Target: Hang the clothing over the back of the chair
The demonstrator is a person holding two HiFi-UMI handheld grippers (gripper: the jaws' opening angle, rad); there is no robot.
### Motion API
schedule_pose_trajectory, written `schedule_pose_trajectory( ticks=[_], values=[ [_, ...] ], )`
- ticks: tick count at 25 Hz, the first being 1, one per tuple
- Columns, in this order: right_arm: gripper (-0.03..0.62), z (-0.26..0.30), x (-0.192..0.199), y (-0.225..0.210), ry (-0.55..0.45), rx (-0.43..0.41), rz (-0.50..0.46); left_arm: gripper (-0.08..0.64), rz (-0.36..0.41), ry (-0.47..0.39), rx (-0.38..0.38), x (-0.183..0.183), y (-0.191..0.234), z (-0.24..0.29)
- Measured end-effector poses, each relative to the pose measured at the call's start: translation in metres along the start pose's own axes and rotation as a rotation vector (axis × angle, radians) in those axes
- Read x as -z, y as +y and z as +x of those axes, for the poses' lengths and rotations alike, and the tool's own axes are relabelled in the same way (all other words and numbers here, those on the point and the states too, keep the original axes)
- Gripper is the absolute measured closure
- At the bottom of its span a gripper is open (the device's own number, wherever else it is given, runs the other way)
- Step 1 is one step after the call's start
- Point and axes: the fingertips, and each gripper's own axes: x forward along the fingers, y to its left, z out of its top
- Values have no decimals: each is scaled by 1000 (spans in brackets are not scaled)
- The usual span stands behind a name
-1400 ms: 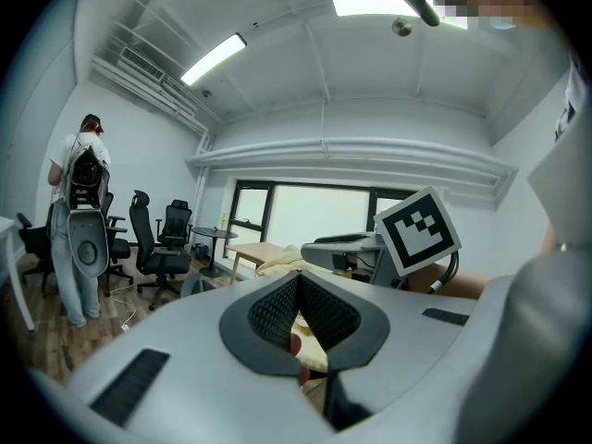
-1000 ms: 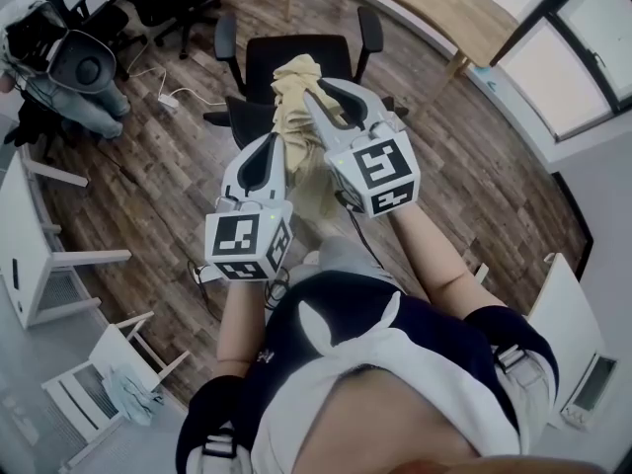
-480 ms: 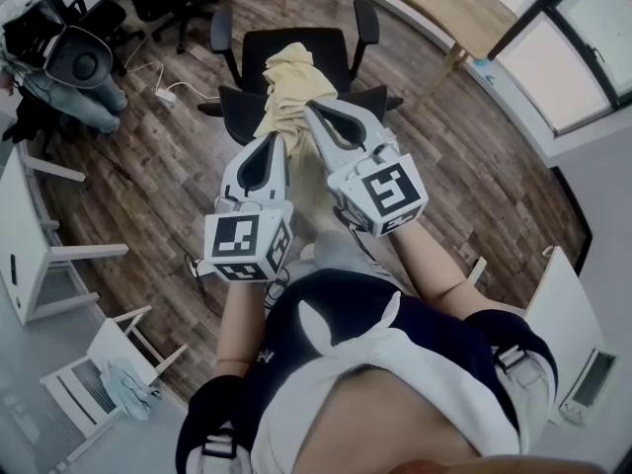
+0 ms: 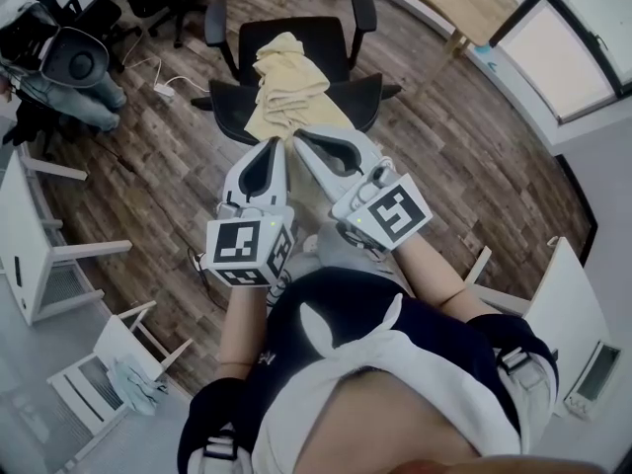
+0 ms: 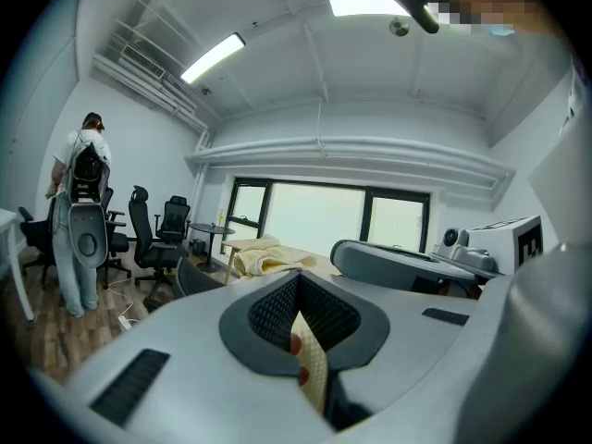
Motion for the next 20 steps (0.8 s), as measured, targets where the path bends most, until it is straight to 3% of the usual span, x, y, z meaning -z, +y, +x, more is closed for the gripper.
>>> schedule_pose_trajectory(
  ticks=[20],
  values=[
    [594, -9, 43, -10, 180, 96, -19, 554, -19, 16, -4, 14, 1, -7]
  ],
)
